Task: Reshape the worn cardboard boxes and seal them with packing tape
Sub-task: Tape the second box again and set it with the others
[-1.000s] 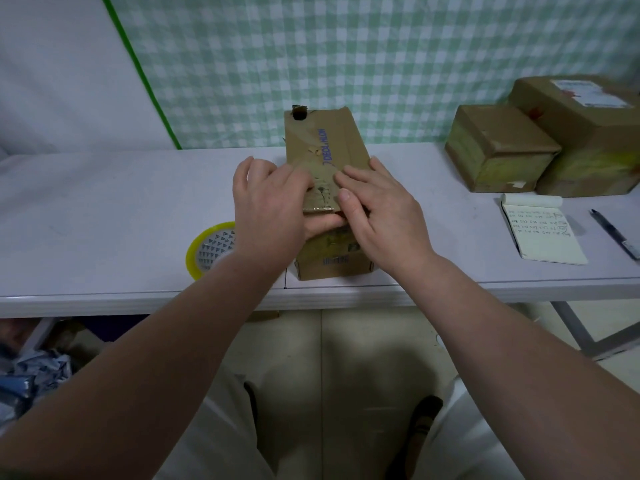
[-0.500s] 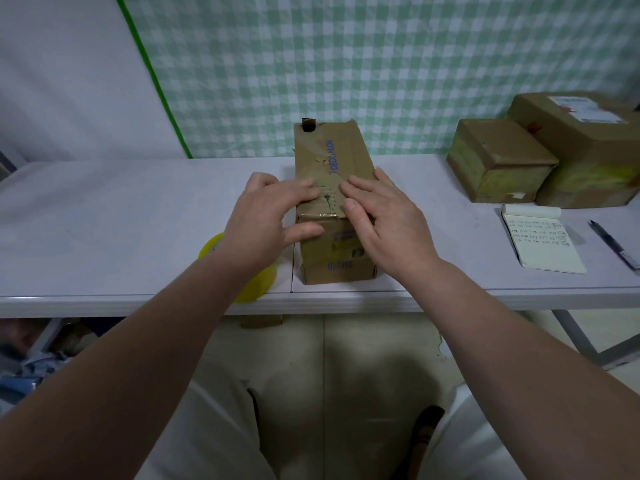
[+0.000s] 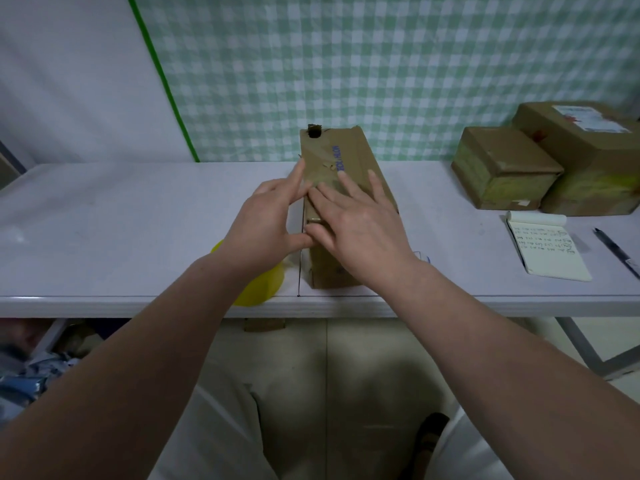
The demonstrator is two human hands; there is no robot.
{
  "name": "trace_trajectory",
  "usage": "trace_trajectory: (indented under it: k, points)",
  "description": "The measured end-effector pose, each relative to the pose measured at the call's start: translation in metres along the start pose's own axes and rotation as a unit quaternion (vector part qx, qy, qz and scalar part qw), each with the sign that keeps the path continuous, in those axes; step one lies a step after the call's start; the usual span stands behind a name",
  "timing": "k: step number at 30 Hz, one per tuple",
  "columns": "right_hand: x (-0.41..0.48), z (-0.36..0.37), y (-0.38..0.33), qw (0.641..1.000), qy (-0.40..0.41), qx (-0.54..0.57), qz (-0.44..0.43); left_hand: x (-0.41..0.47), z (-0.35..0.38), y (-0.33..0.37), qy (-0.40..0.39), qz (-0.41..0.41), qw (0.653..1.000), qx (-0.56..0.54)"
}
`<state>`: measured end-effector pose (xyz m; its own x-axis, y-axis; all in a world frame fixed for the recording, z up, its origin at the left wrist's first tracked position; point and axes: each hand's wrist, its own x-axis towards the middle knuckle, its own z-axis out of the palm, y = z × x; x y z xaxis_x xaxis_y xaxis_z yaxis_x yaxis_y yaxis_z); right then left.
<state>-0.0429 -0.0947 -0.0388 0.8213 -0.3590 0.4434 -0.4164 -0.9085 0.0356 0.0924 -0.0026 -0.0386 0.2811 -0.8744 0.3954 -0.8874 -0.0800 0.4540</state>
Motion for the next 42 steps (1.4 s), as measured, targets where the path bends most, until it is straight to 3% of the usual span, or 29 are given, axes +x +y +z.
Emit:
trace_trajectory:
  k: [13,18,22,26,30,33,37,42]
  points:
    - [-0.019,-0.004,0.033,0.999,0.043,0.032,0.004,-0.005,-0.001,0.001,-0.015,-0.010,1.000,0.022]
    - [-0.031,-0.012,0.033,0.991,-0.013,0.088,0.100,-0.012,0.003,0.005,-0.028,-0.037,0.999,-0.002]
    - [-0.027,-0.024,0.019,0.958,-0.050,0.153,0.236,-0.017,0.005,0.017,-0.021,-0.060,0.998,-0.017]
    - [-0.020,-0.026,0.006,0.946,-0.077,0.128,0.288,-0.021,0.007,0.032,-0.031,-0.042,0.998,-0.019]
    - [-0.010,-0.027,0.009,0.916,-0.082,0.190,0.345,-0.019,0.003,0.028,-0.043,-0.047,0.997,-0.046]
    - [-0.003,-0.032,0.018,0.914,-0.079,0.217,0.333,-0.011,-0.002,0.023,-0.042,-0.036,0.998,-0.028]
    - [0.003,-0.047,0.036,0.932,-0.069,0.234,0.269,0.013,-0.023,0.016,-0.011,-0.006,0.996,0.083]
    - [0.012,-0.075,0.055,0.974,-0.058,0.175,0.130,0.062,-0.055,0.024,-0.100,0.021,0.949,0.298]
